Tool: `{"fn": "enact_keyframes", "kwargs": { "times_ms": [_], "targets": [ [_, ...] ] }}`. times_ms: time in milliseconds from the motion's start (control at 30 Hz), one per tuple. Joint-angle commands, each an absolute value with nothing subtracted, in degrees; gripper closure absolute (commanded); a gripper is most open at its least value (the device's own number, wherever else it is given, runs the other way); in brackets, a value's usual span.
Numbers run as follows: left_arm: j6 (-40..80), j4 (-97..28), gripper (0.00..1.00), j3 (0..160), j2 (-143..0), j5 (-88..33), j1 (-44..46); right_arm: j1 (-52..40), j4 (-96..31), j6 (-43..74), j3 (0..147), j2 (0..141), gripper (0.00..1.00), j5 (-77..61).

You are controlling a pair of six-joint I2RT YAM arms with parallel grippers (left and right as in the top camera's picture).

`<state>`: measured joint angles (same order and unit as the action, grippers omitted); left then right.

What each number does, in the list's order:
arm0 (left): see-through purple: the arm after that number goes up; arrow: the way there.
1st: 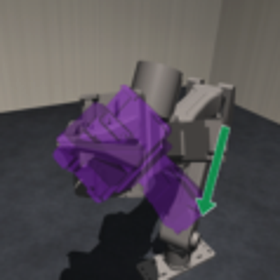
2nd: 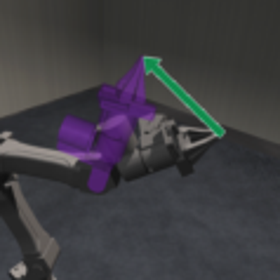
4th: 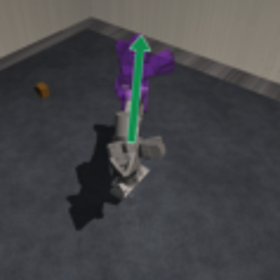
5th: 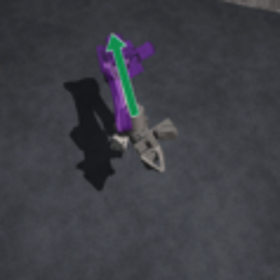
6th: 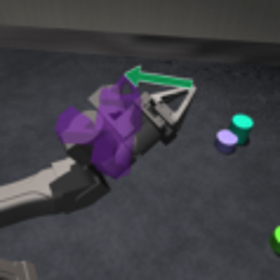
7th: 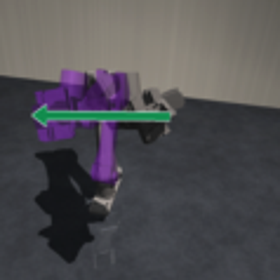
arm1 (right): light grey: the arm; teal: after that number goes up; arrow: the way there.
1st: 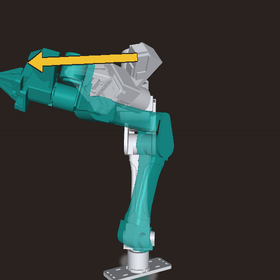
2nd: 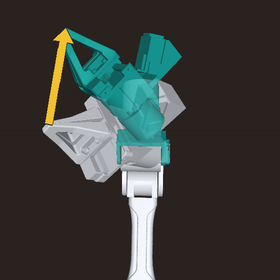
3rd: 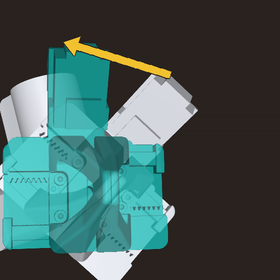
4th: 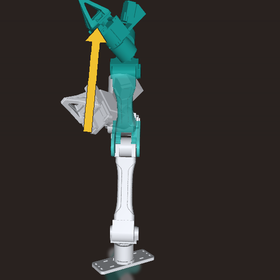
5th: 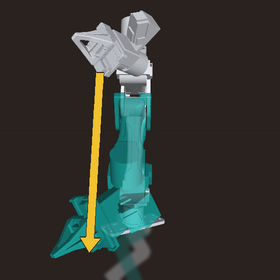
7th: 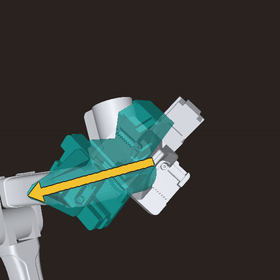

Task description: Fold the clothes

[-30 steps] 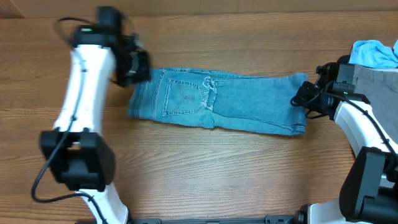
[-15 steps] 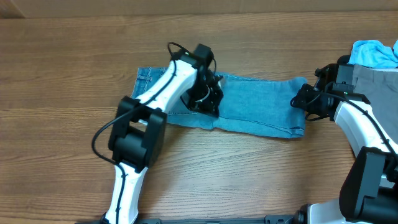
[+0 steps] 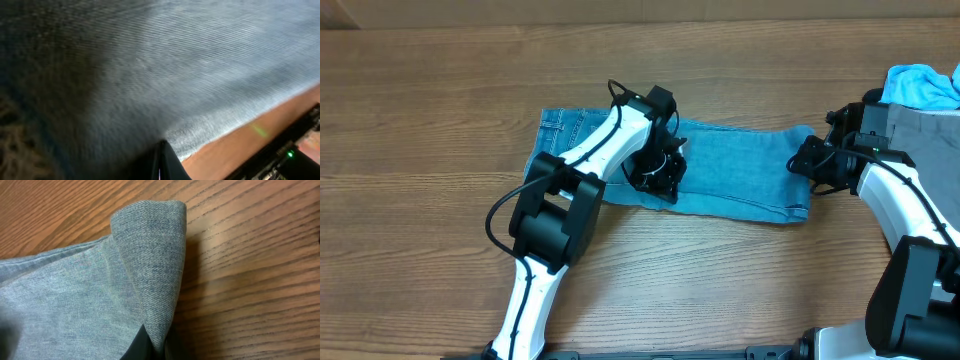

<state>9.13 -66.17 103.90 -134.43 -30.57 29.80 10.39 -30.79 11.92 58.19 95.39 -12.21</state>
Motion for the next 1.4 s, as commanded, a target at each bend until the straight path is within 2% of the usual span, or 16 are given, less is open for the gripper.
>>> {"fn": "enact_keyframes", "kwargs": {
  "times_ms": [0, 200, 433, 567, 633, 800, 1067, 1367],
  "targets": [
    [11.2, -66.4, 0.96, 102.7, -138.3, -25.3, 30.2, 10.2, -30.6, 11.5, 59.9, 93.5, 0.96, -12.9],
    [11.2, -67.4, 0.96, 103.1, -139.3, -25.7, 30.2, 10.2, -30.8, 11.5, 59.9, 93.5, 0.96, -12.5],
    [12.0, -69.9, 0.96, 109.2, -129.3, -26.7, 29.7, 10.2, -31.0, 11.5, 59.9, 93.5, 0.96, -11.6],
    [15.7, -69.6, 0.96, 110.1, -125.8, -19.9, 29.5, 10.2, -31.4, 11.5, 59.9, 93.5, 0.96, -11.6],
    [17.5, -69.5, 0.96, 109.9, -126.1, -15.7, 29.6, 10.2, -31.6, 11.5, 59.9, 93.5, 0.96, -11.6],
    [18.5, -67.5, 0.96, 107.7, -128.4, -13.5, 29.8, 10.2, -31.7, 11.5, 59.9, 93.5, 0.96, -11.6],
    [19.3, -68.0, 0.96, 107.6, -137.6, -13.6, 29.9, 10.2, -32.0, 11.5, 59.9, 93.5, 0.96, -11.6],
    [19.8, -70.2, 0.96, 114.3, -137.0, -13.6, 29.5, 10.2, -31.8, 11.5, 59.9, 93.5, 0.96, -11.6]
  ]
}}
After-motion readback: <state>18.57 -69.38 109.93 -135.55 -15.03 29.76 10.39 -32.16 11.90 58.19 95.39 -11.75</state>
